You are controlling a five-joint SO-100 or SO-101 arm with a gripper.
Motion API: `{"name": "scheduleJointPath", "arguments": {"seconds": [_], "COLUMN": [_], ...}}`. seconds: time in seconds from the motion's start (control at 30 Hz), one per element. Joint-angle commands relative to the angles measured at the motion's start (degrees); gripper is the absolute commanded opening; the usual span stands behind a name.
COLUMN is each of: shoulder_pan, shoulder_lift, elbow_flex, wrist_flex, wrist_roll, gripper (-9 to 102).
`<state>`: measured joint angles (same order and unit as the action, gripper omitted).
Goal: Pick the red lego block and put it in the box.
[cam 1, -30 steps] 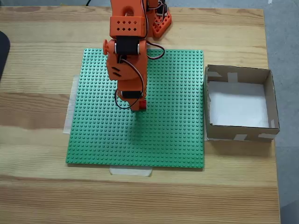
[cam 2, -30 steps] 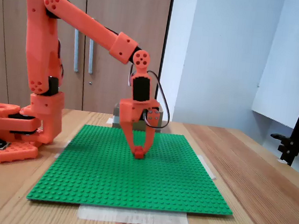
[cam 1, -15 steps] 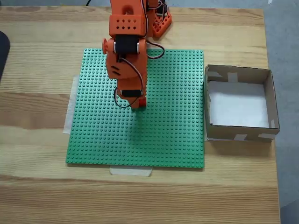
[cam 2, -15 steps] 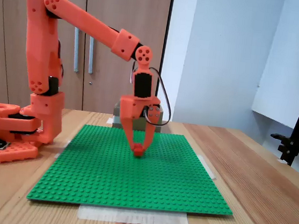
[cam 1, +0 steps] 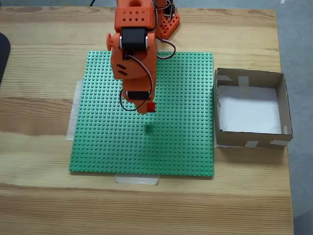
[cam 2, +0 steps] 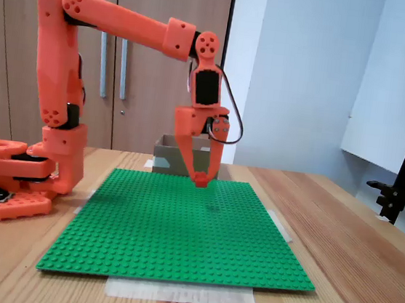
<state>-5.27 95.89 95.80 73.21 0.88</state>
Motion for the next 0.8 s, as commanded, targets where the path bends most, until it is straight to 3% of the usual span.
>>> {"name": "scheduleJointPath", "arguments": {"seconds": [0.0,0.37,0.77], "shoulder_pan": [-2.2,-11.3,-23.6], "shoulder_lift": [1.1,1.2,2.5], "elbow_flex": [-5.4,-14.9,-17.3], "wrist_flex": [3.1,10.0,10.6], "wrist_roll": [1.2,5.4,8.8], "gripper": [6,6,6]}}
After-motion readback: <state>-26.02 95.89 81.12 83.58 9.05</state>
